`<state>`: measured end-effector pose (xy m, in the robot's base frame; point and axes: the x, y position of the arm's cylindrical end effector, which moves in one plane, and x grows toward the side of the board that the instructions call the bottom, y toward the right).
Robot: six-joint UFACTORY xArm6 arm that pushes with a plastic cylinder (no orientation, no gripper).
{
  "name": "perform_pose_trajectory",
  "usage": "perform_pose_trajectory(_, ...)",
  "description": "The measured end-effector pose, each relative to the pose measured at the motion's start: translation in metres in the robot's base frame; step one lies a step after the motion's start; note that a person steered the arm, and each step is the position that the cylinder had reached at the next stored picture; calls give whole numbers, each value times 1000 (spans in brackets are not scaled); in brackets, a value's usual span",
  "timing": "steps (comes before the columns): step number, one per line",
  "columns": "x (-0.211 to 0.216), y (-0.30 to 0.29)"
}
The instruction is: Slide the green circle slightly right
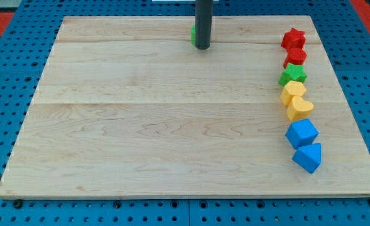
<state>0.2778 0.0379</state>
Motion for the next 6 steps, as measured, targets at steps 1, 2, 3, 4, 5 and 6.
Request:
perform_pose_trajectory(1,28,-37)
perform_pose_trajectory(2,-7,-45)
perform_pose_trajectory(3,-32,-40)
perform_pose_trajectory(4,-45,-39)
perform_pose_trajectory(5,-27,27)
perform_pose_trajectory(6,29,1)
